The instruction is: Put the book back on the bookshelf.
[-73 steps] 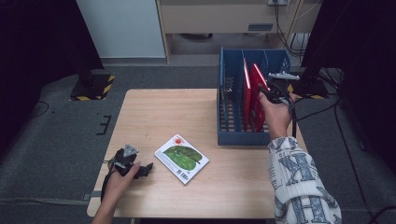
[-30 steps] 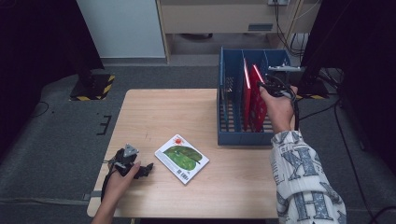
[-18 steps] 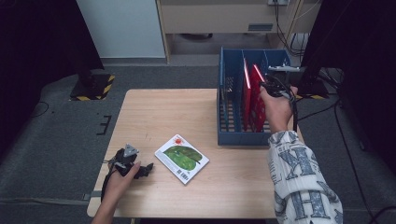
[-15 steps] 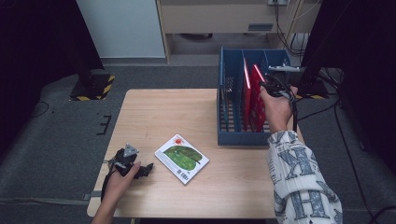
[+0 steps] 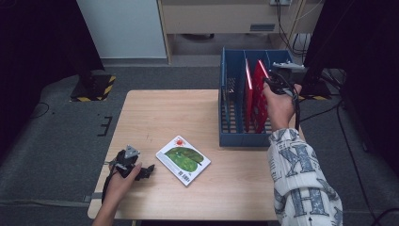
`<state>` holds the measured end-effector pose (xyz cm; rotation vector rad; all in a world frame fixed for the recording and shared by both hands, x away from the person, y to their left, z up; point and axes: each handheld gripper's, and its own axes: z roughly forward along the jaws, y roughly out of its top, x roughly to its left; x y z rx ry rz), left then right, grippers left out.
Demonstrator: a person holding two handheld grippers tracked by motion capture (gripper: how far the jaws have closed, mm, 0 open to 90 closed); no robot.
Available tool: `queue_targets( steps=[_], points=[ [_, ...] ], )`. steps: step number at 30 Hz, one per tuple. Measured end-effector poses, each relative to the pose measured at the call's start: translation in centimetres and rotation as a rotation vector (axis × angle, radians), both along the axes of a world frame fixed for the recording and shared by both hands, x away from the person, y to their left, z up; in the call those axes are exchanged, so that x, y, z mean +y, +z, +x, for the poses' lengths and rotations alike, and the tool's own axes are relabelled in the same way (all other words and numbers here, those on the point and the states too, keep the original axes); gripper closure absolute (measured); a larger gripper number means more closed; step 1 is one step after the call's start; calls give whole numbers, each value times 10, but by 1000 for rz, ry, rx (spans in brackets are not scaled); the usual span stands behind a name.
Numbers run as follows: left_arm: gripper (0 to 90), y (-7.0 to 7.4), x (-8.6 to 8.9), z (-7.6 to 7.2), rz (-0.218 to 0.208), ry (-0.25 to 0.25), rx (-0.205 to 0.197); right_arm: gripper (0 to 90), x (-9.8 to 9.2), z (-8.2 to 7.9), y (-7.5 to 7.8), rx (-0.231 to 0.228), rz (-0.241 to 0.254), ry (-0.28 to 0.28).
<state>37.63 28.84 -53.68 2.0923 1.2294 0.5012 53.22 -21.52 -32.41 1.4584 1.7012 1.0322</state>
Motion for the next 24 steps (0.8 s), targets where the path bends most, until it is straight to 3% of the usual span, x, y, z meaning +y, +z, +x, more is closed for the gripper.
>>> queue_targets(
  steps=[24],
  points=[
    [0,0,0,1,3,-5,-1,794,4,17,2,1,-3,-21]
  ],
)
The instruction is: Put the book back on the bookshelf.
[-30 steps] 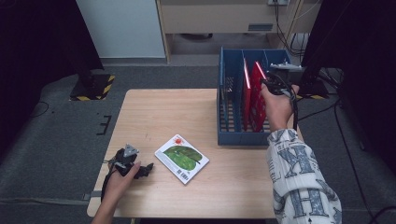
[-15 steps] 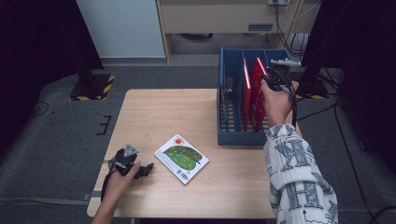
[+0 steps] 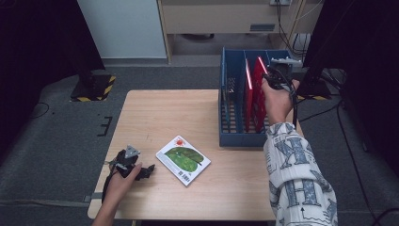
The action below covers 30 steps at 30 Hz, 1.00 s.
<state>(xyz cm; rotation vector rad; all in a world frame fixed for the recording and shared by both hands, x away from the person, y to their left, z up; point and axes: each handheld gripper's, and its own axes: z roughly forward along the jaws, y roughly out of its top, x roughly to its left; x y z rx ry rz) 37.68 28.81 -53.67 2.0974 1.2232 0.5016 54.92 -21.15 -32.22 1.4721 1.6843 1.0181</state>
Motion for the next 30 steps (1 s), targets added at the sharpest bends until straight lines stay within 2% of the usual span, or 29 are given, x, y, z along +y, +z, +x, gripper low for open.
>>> queue_targets(
  steps=[15,30],
  points=[
    [0,0,0,0,1,-2,0,794,4,7,-9,18,-17,-1],
    [0,0,0,0,4,-6,1,792,8,10,-12,21,-12,-1]
  ],
)
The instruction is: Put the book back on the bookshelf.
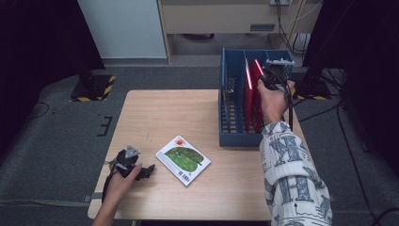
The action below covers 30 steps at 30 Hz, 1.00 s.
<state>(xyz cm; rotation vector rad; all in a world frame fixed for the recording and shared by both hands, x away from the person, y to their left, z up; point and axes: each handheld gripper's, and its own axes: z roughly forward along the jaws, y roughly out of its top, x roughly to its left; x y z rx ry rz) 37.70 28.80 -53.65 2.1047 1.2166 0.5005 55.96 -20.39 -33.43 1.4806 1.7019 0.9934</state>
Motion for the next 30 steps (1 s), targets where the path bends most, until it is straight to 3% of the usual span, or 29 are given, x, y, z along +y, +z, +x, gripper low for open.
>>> queue_targets(
  steps=[20,30],
  points=[
    [0,0,-1,0,-1,-4,-1,716,0,-6,4,-13,44,53],
    [0,0,-2,0,-4,-3,-2,738,1,-16,7,-23,54,97]
  ],
)
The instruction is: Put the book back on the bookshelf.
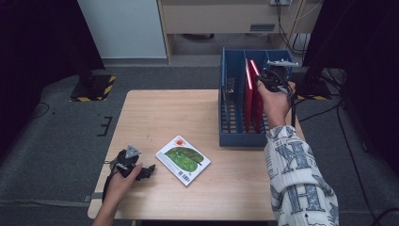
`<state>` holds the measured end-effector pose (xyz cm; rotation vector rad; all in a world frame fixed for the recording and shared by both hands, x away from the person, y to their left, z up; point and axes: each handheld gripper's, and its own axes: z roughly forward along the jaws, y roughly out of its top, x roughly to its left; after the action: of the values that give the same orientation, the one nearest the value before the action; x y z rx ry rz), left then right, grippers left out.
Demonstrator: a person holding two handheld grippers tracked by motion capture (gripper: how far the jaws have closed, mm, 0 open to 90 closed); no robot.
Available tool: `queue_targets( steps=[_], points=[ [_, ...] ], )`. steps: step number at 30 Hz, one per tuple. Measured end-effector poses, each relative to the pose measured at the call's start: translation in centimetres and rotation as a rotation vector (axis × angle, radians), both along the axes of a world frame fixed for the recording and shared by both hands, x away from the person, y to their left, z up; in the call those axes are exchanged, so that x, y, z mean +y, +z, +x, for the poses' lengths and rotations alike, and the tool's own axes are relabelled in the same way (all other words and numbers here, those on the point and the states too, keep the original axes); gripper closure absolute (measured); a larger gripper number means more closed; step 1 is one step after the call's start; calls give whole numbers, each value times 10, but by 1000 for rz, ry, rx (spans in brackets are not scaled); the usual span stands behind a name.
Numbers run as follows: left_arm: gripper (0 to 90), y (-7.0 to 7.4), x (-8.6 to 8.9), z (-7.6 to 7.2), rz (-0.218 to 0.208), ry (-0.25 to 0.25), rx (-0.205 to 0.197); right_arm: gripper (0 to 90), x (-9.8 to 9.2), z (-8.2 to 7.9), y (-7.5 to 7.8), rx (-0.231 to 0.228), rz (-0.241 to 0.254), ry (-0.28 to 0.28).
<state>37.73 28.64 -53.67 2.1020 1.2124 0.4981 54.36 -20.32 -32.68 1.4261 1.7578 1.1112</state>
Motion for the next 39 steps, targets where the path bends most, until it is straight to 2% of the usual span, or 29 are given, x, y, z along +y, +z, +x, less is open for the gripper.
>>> queue_targets(
  steps=[30,39],
  points=[
    [0,0,-1,0,-3,-2,2,758,-2,-15,5,-16,17,59],
    [0,0,-1,0,5,-8,5,758,-1,-17,6,-13,36,77]
  ],
)
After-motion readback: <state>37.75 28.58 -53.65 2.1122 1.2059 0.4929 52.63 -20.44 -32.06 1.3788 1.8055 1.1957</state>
